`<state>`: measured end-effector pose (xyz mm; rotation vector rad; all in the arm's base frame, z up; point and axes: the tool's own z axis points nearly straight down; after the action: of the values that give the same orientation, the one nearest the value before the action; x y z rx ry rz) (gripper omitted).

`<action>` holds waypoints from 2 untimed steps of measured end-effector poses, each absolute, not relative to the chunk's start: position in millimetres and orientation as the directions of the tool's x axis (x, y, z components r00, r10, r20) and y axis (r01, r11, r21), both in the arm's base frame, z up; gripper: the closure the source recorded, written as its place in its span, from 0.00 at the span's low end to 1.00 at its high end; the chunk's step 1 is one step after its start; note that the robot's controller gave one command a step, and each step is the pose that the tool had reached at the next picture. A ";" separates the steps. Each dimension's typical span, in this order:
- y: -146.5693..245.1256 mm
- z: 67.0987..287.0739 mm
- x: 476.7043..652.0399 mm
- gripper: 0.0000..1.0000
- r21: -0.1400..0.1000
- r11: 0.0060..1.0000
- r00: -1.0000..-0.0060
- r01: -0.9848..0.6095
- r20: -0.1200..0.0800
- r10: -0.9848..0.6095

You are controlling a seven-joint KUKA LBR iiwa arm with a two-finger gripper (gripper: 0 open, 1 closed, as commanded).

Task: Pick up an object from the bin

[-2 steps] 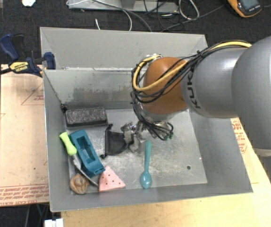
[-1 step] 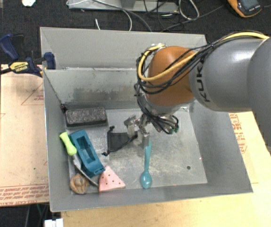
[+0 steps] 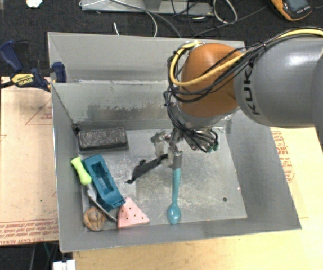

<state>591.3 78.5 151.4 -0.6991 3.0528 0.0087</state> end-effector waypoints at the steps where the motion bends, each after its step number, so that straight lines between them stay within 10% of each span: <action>1: 79.0 160.5 593.0 1.00 0.001 0.900 -0.900 -0.435 -0.018 -0.435; 2: 79.1 159.6 592.8 1.00 0.002 0.900 -0.900 -0.435 -0.017 -0.435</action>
Offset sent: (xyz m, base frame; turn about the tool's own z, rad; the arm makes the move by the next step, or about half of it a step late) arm 0.0013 0.0004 0.0086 0.0000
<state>592.8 79.1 159.6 -0.6973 3.0470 0.0087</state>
